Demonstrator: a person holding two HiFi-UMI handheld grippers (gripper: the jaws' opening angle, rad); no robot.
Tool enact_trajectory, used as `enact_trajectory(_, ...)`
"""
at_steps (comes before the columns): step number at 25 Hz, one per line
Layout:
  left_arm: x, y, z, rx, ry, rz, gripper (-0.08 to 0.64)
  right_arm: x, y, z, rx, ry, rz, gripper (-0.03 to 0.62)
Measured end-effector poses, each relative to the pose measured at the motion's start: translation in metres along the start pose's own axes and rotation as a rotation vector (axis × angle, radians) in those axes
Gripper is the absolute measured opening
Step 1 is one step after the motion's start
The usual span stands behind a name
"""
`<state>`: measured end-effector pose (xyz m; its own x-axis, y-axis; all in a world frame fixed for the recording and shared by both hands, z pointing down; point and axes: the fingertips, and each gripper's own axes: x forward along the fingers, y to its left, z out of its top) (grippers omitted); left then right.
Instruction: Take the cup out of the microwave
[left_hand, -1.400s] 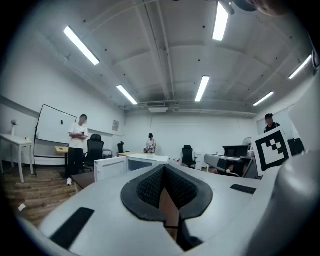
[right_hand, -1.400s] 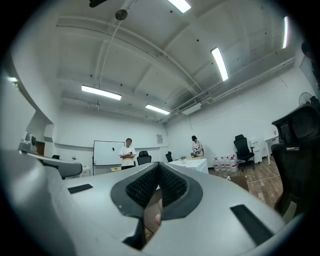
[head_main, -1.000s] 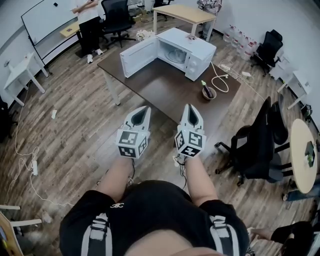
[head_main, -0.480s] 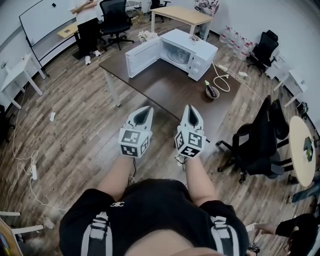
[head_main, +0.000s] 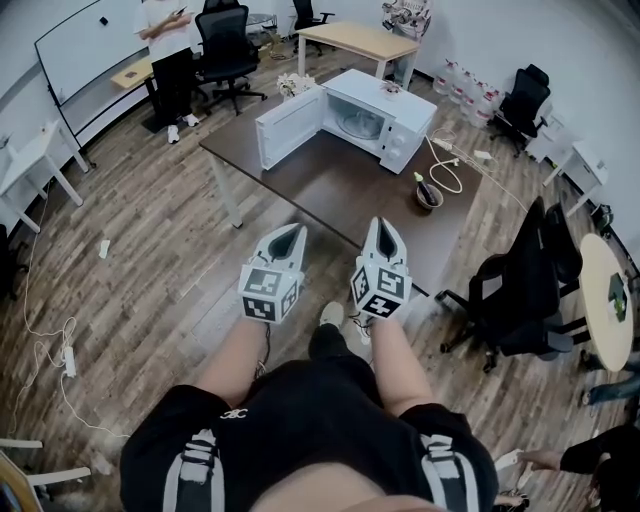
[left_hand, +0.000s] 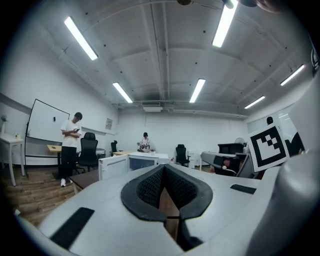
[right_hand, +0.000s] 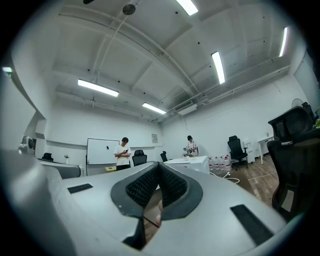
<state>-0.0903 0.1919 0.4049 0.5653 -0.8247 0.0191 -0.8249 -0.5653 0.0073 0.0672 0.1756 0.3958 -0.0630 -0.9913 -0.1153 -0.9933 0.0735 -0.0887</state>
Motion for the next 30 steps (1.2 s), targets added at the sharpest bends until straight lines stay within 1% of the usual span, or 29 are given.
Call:
enact_trajectory(5,0.033,0.026,-0.010,0.001,0.010,0.007,-0.006,0.040,-0.009,-0.016,0.019,0.007,-0.009,0.002)
enact_trajectory(8,0.065,0.045,-0.014,-0.035,0.013,-0.007,-0.006,0.077,-0.014,-0.027,0.027,0.016,-0.002,0.001)
enact_trajectory(11,0.105,0.072,-0.016,-0.058,0.009,0.001,-0.006,0.123,-0.024,-0.035,0.018,0.017,-0.002,0.002)
enact_trajectory(15,0.171,0.106,-0.011,-0.051,0.006,0.008,-0.006,0.194,-0.044,-0.046,0.030,0.030,-0.012,0.001)
enact_trajectory(19,0.249,0.134,-0.007,-0.046,0.024,-0.004,-0.006,0.269,-0.064,-0.056,0.013,0.051,-0.009,0.002)
enact_trajectory(26,0.384,0.162,-0.007,-0.044,0.074,-0.063,-0.006,0.391,-0.112,-0.072,0.012,0.112,-0.029,0.000)
enact_trajectory(30,0.442,0.172,-0.010,-0.040,0.096,-0.081,-0.006,0.436,-0.138,-0.081,0.025,0.140,-0.045,0.002)
